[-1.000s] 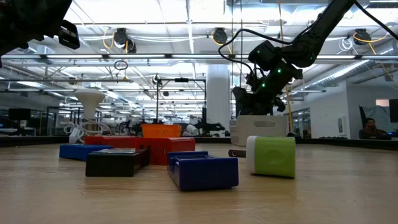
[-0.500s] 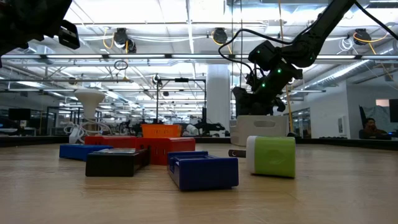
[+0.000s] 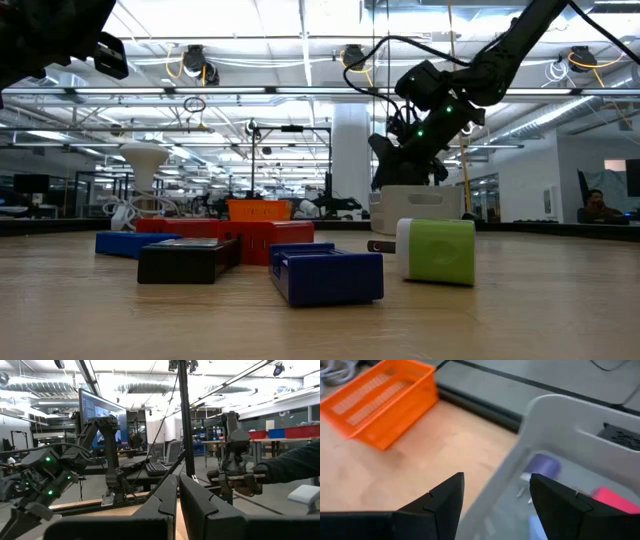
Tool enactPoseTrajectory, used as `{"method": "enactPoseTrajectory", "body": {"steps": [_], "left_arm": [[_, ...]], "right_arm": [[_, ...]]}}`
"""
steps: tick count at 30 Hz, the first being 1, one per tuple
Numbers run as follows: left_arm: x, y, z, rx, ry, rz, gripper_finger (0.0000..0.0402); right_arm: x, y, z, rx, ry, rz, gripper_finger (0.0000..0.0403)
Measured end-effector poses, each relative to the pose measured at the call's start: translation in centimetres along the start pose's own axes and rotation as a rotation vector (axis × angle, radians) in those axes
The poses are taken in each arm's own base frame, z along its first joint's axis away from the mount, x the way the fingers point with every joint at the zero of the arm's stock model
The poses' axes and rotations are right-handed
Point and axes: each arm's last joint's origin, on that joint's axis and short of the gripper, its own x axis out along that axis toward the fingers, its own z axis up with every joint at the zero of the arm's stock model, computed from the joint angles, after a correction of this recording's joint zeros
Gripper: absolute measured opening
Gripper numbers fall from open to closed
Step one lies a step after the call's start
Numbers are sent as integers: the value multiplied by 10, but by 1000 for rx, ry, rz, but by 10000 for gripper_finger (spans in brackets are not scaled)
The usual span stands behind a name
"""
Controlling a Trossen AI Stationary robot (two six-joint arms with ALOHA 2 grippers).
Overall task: Pick & Place Office items
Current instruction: Put the top red charger adapter into the gray bin
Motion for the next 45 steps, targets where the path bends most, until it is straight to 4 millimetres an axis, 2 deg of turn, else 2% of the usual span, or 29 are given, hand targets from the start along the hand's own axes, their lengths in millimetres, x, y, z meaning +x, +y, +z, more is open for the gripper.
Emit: {"method": "enactPoseTrajectory", "body": {"steps": [13,27,36,45], "left_arm": [[0,0,0,0,0,0,24],[0,0,0,0,0,1,24],[0,0,0,0,0,1,24],[0,0,0,0,0,1,24]], "right_arm": [[-16,62,-16,-184,-50,192,212],[-53,131,-49,-291,-76,436,211],[-91,173,-85,-388,-38,608,210],[-145,210,-126,-459,-24,829,207]]}}
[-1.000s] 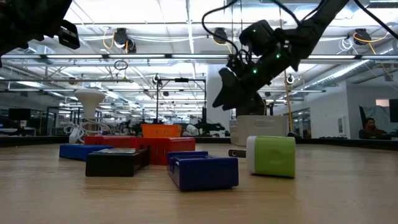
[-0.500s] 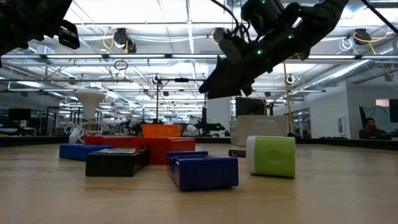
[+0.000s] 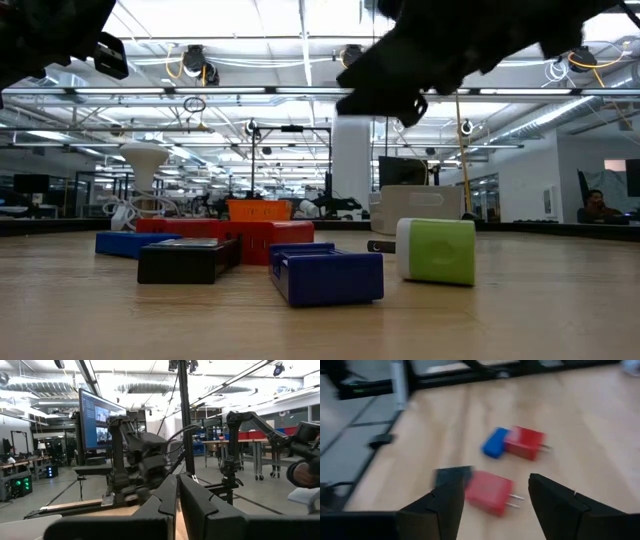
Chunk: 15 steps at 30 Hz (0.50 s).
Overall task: Pick & Place Office items
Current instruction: Put the top red charger adapter into the gray bin
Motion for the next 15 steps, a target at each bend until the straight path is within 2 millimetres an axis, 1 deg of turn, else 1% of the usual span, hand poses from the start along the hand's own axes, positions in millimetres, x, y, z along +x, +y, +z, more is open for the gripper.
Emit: {"method": "enactPoseTrajectory", "body": {"steps": [3,6,9,11,12,15], "left_arm": [[0,0,0,0,0,0,24],[0,0,0,0,-1,0,24],[0,0,2,6,-19,-1,24],[0,0,5,7,-49,-2,24],[0,-1,6,-25,-63,-13,24],[0,-2,11,-206,-102,-66,24]], "right_arm": [[-5,21,0,-37,-66,76,204],[-12,33,-4,-63,-131,136,203],[-22,37,-8,-69,-145,158,203],[-32,36,-11,-62,-148,168,201],[-38,35,-12,-56,-154,173,200],[-58,30,-17,-43,-192,190,196]]}}
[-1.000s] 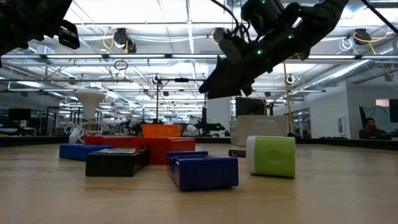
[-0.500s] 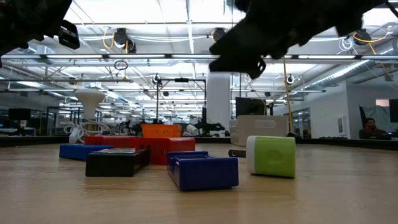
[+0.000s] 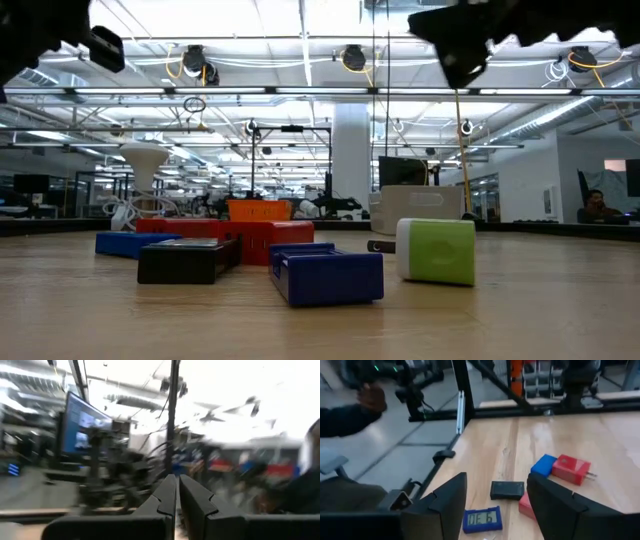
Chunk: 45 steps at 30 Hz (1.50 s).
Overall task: Pick & Place Office items
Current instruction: Put the top red charger adapter into the gray bin
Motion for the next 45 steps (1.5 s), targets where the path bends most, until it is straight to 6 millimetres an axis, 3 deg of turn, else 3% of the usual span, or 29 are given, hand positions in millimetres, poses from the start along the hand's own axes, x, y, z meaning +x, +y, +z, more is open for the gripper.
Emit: {"method": "enactPoseTrajectory", "body": {"steps": [5,11,17,21,24,28,38,41,45], "left_arm": [[0,2,1,-142,-24,61,24],[0,2,0,-158,-19,77,24],[0,2,-1,-169,-12,74,24],[0,5,-1,-199,-41,162,24],[0,8,-2,-273,-57,254,24],[6,7,-7,-341,-15,231,36],[40,-10,-28,-447,189,194,177],[60,-20,-28,-467,287,161,206],[98,-33,-26,-454,454,196,213]], "right_arm": [[-41,-6,-11,26,-135,-2,191],[-80,-12,-28,63,-289,71,189],[-97,-13,-43,58,-310,107,188],[-109,-19,-51,69,-323,96,187],[-115,-21,-48,95,-383,68,187],[-117,-21,-46,114,-402,76,187],[-117,-21,-46,106,-402,74,187],[-117,-22,-46,104,-403,51,187],[-117,-23,-46,107,-402,26,187]]}}
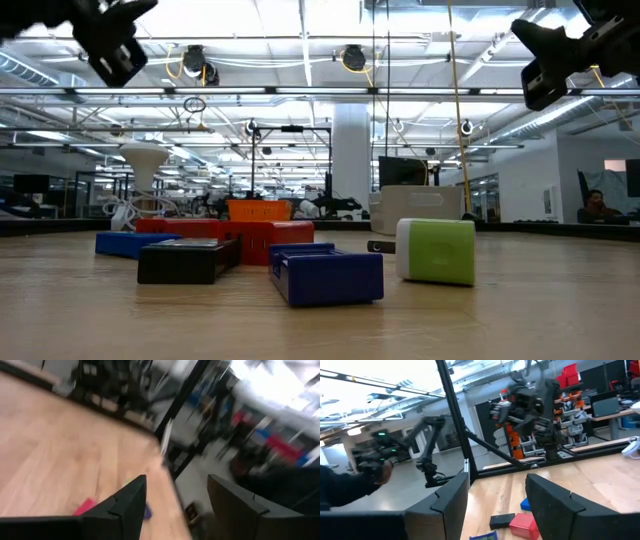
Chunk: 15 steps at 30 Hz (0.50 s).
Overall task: Pick & Place Office items
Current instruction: Put the top red charger adapter into the gray bin
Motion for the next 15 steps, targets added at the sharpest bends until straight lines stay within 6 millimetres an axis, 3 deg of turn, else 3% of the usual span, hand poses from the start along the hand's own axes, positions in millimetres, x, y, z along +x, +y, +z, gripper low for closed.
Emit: {"method": "enactPoseTrajectory", "body": {"steps": [7,15], "left_arm": [[53,-25,11,-5,381,320,214],[86,1,-11,-160,657,790,214]], "right_arm": [[0,0,0,0,0,-1,187],[0,0,0,0,0,-1,187]]}}
